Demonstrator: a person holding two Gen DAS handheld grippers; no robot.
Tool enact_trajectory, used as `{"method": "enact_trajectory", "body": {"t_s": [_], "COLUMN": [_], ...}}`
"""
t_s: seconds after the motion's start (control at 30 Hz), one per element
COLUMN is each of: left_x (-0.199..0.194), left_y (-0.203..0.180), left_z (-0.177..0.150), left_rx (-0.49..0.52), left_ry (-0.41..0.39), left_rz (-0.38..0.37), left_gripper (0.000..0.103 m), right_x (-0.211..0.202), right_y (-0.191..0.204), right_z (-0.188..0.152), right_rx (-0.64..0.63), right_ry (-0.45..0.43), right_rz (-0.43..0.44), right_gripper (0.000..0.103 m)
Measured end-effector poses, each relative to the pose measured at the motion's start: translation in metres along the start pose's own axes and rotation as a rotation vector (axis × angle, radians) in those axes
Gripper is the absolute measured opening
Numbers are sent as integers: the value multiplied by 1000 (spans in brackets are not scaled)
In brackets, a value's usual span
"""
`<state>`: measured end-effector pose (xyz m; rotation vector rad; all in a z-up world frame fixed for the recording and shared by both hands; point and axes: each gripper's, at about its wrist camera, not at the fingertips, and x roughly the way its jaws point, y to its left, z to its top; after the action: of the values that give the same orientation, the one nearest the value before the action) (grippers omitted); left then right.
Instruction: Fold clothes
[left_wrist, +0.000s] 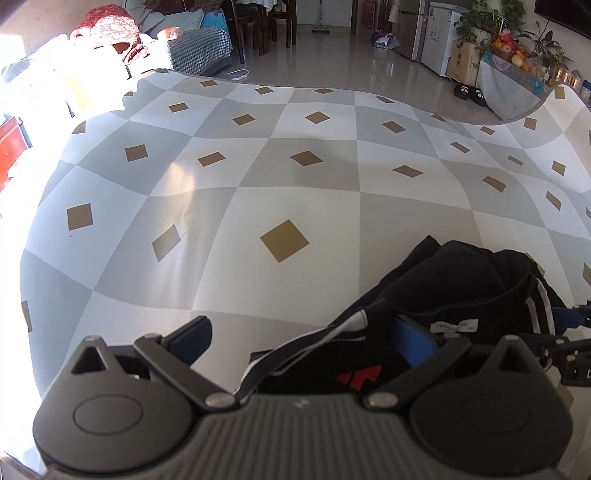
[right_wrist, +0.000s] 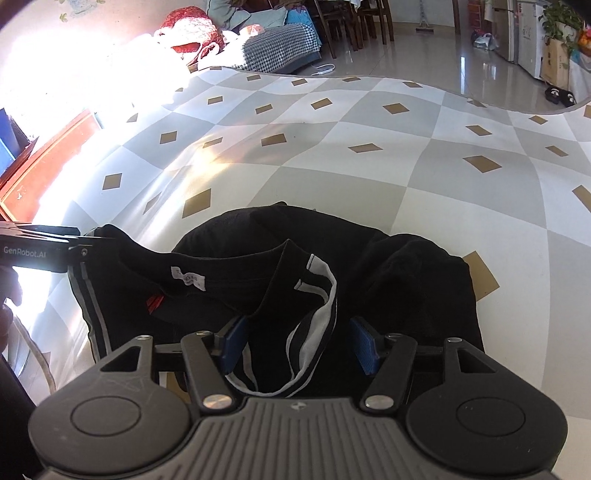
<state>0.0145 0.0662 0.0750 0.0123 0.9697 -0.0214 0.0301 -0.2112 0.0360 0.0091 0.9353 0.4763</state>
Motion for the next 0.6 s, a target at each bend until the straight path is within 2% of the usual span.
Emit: {"method": "enact_trajectory", "body": {"t_s": [0.23, 0.37, 0.5, 0.6], "left_x": [13, 10, 8, 4], "left_y": [0, -4, -9, -12], "left_z": [-7, -6, -5, -4], "left_rx": [7, 19, 25, 28], "left_ry": [51, 36, 30, 10], "left_rz": [-3, -11, -17, -16], "left_gripper": [103, 103, 103, 103], "right_x": [6, 2, -3, -14], "right_y": [5, 10, 15, 19], "right_z": [0, 1, 3, 7], "right_rx": [-10, -29, -41, -40], "right_ry": [-17, -44, -72, -124], "right_rz": [-17, -22, -22, -18], "right_gripper": [58, 42, 21, 14]}}
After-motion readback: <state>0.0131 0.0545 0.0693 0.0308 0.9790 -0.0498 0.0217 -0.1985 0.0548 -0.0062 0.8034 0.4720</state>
